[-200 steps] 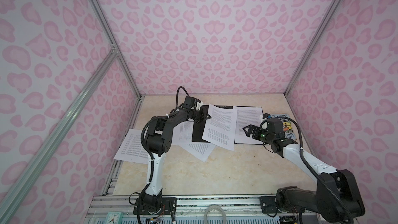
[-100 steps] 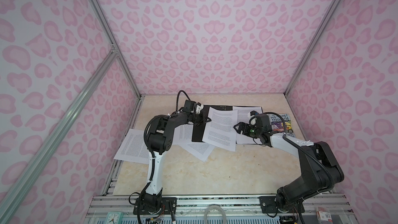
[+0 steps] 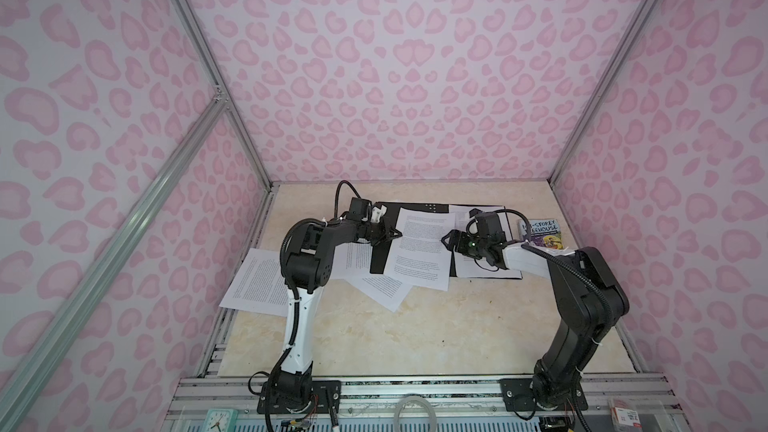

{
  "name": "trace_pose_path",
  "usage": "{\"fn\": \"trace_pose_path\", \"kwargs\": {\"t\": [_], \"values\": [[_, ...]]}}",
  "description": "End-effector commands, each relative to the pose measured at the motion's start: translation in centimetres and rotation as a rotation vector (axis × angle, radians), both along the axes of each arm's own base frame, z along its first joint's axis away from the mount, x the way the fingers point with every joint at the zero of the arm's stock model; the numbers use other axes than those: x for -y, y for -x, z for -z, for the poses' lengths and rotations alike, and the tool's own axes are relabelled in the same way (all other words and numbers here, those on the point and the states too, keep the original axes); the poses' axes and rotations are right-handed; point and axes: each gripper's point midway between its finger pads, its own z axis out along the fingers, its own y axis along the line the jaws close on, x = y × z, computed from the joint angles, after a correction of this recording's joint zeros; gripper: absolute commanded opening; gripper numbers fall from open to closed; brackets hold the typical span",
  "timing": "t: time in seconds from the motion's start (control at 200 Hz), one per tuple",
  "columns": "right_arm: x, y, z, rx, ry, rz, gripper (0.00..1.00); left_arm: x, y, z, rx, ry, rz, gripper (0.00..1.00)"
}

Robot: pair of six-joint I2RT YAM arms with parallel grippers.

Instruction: Put the files into the folder

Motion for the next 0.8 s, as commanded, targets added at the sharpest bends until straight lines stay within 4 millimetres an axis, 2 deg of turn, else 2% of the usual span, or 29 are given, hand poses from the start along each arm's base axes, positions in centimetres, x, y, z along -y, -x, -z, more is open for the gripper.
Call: {"fn": "trace_pose_path", "kwargs": {"t": [0.0,0.53,0.795], "values": [[-0.6,-0.4,0.5,-0.006,-0.012,-0.001,0.78,0.1,-0.2,0.3,0.012,0.018,0.01,0.03],[-2.3,-0.7,0.5,-0.008,-0.065,-0.04,0.64,0.0,-0.4,0.9,-0.004,0.034,0.005,0.03],[-3.6,-0.2,-1.3,0.022,-0.12,-0.07,0.54,-0.2,-0.5,1.4,-0.018,0.04,-0.003,0.03]]}}
